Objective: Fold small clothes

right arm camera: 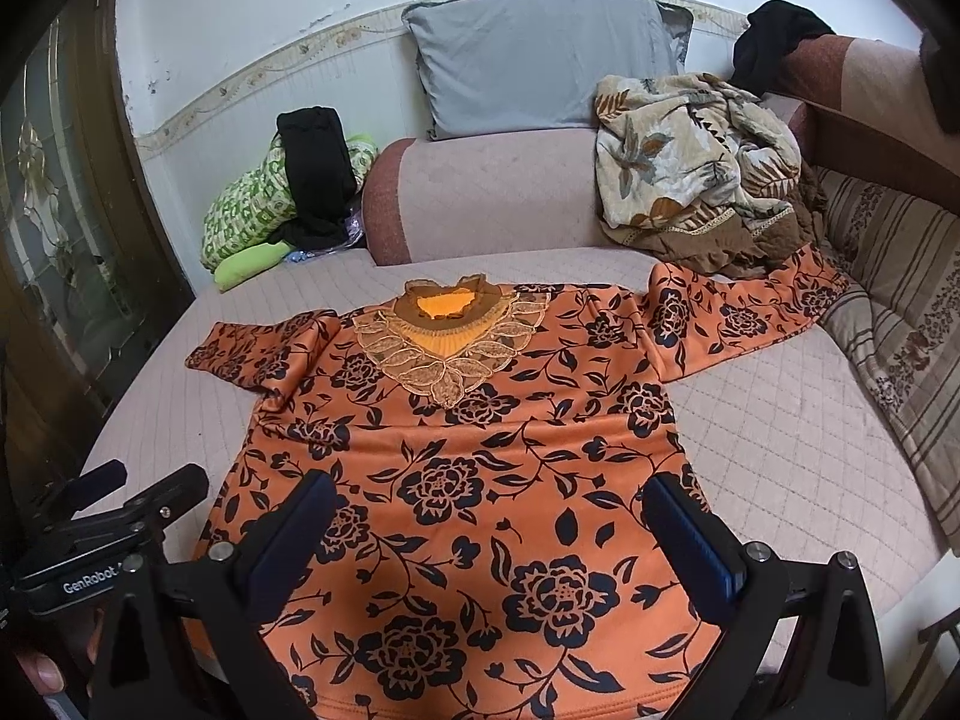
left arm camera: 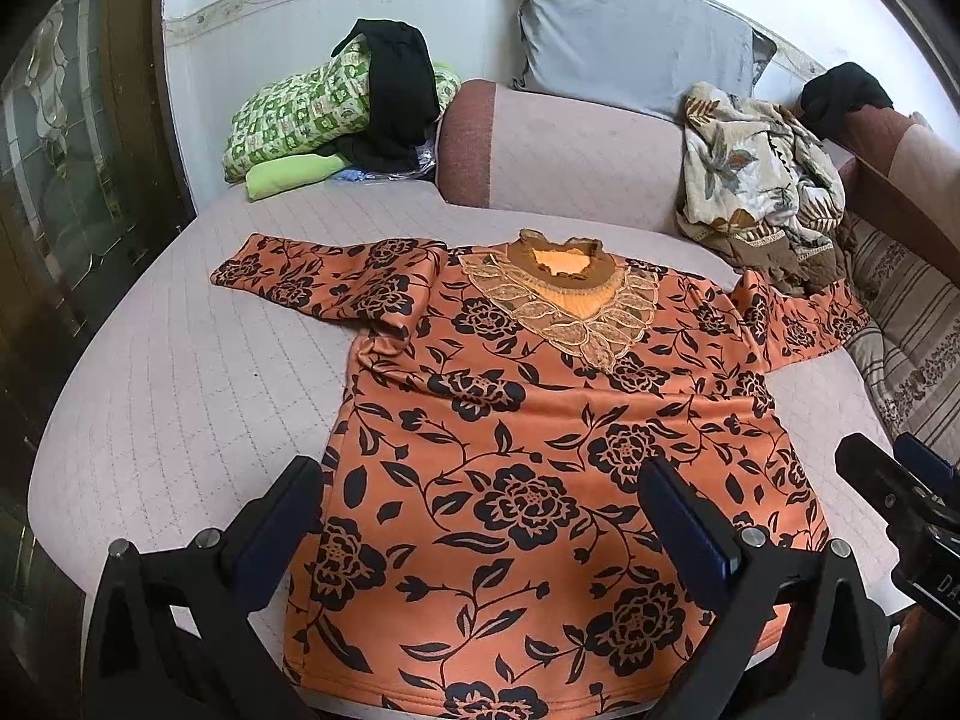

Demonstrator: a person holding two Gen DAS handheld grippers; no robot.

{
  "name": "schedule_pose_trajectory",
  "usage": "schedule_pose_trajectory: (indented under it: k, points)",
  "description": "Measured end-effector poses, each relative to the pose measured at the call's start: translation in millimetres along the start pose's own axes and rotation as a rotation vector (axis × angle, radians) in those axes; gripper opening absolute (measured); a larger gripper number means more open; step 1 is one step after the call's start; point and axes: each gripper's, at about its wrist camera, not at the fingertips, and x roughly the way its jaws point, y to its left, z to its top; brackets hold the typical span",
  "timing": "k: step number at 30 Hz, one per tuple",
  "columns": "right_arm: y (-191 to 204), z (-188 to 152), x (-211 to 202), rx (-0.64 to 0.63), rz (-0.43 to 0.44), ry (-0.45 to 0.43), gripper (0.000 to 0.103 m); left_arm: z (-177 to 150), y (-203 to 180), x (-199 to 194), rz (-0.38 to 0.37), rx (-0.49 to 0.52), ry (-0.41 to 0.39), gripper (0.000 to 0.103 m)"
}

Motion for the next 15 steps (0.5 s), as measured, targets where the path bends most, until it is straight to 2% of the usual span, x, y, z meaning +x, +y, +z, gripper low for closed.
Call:
schedule_pose_trajectory:
  k: [15]
  points:
    - [-0.8,0.6,2.6,-0.002,-0.006,0.006,0.103,2.9,0.7,2.2,-0.001,-0.006,0.004,0.103]
